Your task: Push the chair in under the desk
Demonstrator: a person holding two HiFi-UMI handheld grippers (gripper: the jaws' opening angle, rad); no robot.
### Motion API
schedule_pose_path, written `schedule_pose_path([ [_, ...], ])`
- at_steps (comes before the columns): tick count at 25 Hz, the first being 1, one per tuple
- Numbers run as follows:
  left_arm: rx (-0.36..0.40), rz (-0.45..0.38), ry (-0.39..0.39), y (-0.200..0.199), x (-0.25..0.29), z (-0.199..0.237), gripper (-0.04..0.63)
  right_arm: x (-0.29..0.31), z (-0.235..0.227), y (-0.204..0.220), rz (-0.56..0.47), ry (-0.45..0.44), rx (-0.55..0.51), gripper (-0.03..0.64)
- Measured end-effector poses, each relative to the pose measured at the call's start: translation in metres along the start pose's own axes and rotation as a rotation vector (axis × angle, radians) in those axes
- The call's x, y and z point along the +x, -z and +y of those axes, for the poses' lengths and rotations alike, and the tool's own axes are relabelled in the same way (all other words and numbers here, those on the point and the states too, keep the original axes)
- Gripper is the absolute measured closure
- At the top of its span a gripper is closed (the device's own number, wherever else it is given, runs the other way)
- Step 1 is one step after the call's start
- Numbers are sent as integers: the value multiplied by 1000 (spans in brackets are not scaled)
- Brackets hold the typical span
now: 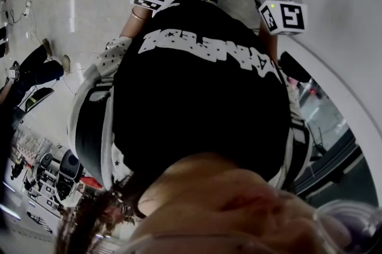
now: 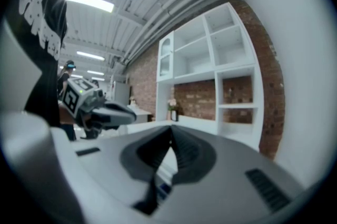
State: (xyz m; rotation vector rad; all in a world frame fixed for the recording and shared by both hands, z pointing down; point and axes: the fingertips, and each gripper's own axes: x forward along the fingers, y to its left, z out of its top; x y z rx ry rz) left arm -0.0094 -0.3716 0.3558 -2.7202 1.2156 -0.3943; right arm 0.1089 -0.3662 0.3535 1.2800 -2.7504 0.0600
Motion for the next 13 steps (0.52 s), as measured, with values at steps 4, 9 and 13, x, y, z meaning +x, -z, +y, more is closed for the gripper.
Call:
schedule_pose_path([
  [4, 0, 3, 2, 0, 1, -1, 560, 0, 0, 0, -1, 1, -1, 586],
  [9, 0, 1, 5, -1, 1, -1, 560, -1, -1, 0, 3, 4, -3, 586],
  [13, -3, 1, 3, -1, 0, -1, 560, -2, 0, 0, 3, 6, -1, 586],
])
